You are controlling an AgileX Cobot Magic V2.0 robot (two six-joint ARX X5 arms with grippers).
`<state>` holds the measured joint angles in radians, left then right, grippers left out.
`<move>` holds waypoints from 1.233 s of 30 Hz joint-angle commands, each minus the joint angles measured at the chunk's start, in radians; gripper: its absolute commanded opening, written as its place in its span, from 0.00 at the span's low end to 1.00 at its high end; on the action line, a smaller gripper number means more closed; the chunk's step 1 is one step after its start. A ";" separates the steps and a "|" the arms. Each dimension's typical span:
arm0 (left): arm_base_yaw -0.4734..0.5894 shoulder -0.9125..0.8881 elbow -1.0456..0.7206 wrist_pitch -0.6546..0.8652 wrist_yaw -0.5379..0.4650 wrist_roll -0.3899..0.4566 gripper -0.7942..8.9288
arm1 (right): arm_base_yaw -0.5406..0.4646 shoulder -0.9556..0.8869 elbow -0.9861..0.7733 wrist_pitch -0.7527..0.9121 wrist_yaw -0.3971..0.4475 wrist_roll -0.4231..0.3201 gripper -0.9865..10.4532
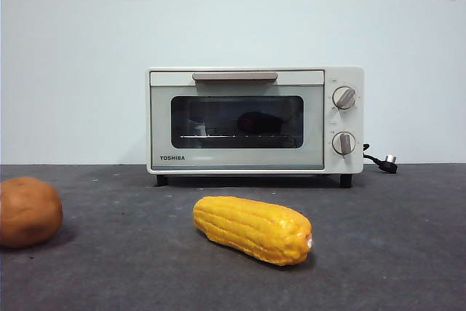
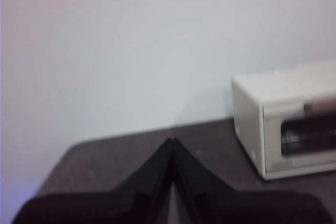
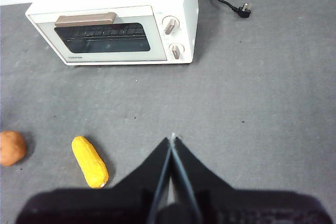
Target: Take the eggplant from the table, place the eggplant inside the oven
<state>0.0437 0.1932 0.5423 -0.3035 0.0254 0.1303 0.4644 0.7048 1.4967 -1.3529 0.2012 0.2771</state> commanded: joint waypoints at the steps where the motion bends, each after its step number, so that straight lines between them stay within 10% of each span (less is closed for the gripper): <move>1: 0.004 -0.038 -0.106 0.042 0.000 -0.003 0.08 | 0.001 0.000 -0.009 -0.024 0.001 0.000 0.09; 14: 0.003 -0.190 -0.467 0.166 -0.027 -0.132 0.08 | 0.001 0.000 -0.009 -0.024 0.001 0.000 0.09; 37: 0.003 -0.181 -0.534 0.135 -0.018 -0.161 0.08 | 0.001 0.000 -0.009 -0.024 0.001 0.000 0.09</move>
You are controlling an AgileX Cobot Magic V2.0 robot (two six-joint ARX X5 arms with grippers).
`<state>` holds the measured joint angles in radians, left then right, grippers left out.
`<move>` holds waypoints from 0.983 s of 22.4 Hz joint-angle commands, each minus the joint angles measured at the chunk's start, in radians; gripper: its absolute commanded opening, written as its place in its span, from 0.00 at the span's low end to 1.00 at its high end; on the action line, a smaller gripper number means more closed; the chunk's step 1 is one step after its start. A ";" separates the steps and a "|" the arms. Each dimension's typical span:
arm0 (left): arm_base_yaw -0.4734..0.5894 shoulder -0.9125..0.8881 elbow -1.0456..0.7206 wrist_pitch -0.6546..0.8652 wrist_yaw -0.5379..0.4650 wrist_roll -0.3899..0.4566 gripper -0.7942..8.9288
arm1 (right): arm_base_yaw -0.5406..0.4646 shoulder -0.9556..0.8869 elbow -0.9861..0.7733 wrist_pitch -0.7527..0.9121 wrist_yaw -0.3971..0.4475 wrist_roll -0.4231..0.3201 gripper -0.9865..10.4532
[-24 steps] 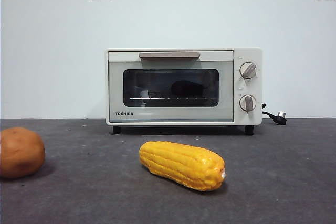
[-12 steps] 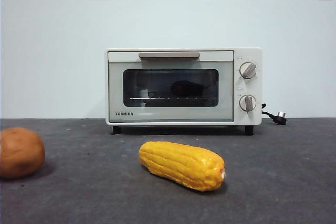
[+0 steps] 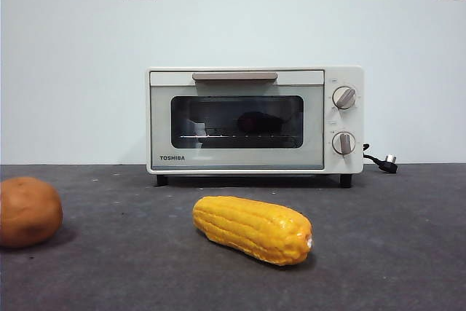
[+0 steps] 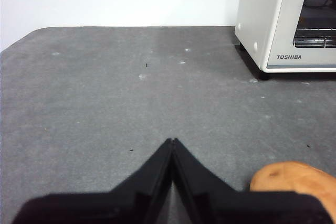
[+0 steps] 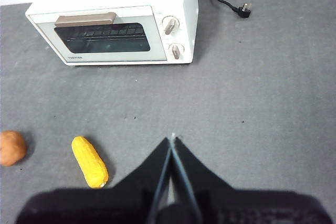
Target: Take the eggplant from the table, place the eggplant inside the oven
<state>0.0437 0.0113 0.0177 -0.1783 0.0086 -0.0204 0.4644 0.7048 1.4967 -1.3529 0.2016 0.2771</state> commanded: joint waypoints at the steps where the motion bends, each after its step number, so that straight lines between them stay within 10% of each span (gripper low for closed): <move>1: 0.003 0.002 -0.010 0.010 -0.001 -0.011 0.08 | 0.001 0.000 -0.009 -0.024 0.000 0.000 0.09; 17: 0.003 0.004 -0.010 0.010 -0.001 -0.011 0.08 | 0.001 0.000 -0.009 -0.024 0.008 -0.019 0.09; 22: 0.003 0.004 -0.010 0.010 -0.001 -0.011 0.08 | -0.031 -0.004 -0.010 0.030 0.270 -0.081 0.09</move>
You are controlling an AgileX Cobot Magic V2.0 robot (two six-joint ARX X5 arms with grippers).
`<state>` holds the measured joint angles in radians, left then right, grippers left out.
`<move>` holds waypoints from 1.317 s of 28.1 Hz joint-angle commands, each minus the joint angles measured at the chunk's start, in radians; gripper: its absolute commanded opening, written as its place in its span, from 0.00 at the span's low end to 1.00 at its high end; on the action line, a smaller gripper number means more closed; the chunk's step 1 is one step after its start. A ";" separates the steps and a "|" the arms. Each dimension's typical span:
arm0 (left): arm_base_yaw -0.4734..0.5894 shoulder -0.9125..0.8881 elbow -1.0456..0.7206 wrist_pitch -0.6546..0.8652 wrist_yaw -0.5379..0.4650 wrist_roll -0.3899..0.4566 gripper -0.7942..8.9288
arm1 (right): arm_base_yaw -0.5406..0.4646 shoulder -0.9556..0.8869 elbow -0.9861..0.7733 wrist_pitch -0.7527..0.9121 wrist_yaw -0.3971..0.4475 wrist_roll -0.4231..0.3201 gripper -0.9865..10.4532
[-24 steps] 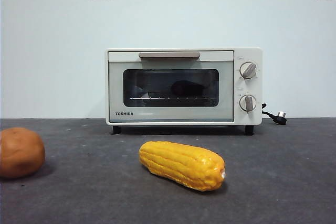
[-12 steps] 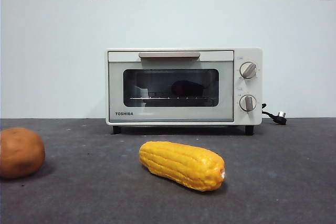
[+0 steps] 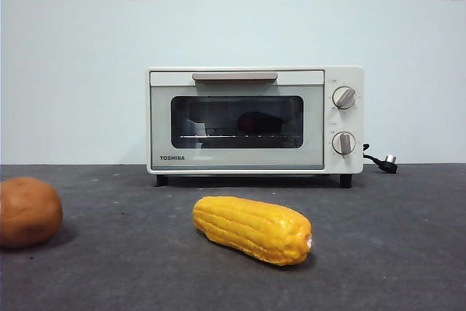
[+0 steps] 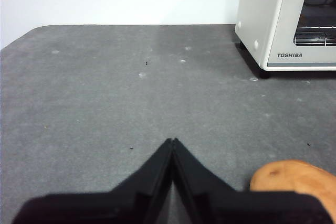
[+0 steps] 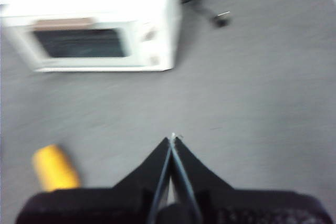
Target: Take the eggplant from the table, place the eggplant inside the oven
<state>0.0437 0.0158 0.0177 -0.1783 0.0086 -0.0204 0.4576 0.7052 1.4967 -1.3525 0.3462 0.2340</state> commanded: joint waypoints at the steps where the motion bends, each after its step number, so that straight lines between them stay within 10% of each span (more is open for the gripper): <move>1: 0.003 0.000 -0.010 0.010 -0.001 -0.011 0.08 | -0.050 -0.010 -0.010 0.072 0.165 -0.047 0.09; 13: 0.003 0.000 -0.010 0.010 -0.001 -0.011 0.08 | -0.371 -0.188 -0.134 0.473 -0.066 -0.156 0.09; 37: 0.003 0.000 -0.010 0.010 -0.001 -0.011 0.08 | -0.394 -0.633 -1.210 1.080 -0.168 -0.186 0.09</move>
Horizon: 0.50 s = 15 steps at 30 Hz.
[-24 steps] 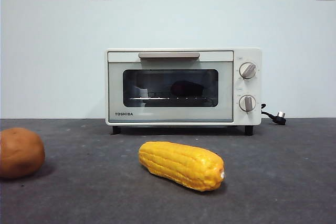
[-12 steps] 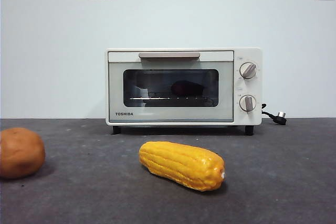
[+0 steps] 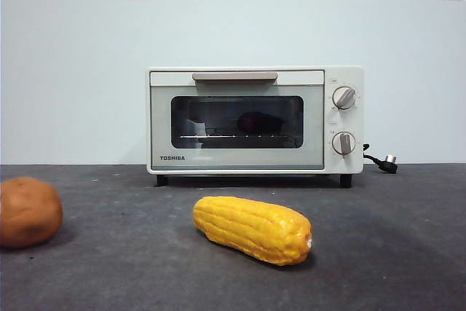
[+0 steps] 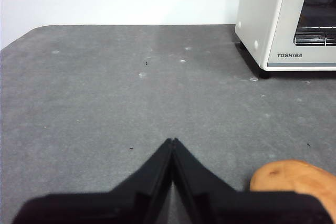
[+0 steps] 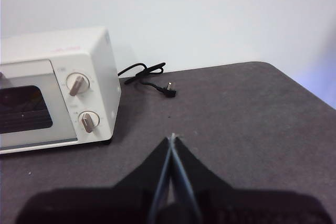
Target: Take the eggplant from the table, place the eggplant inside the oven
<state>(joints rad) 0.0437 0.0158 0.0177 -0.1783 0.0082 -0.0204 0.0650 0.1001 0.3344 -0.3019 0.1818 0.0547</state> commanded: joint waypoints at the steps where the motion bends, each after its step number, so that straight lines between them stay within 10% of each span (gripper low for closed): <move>1: 0.003 0.000 -0.010 0.010 -0.001 -0.011 0.08 | -0.002 -0.042 -0.067 0.039 -0.003 -0.006 0.09; 15: 0.003 0.000 -0.010 0.010 -0.001 -0.011 0.08 | -0.002 -0.092 -0.218 0.079 -0.002 -0.006 0.09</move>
<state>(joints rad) 0.0437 0.0158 0.0177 -0.1783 0.0086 -0.0208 0.0650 0.0109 0.1375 -0.2310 0.1822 0.0544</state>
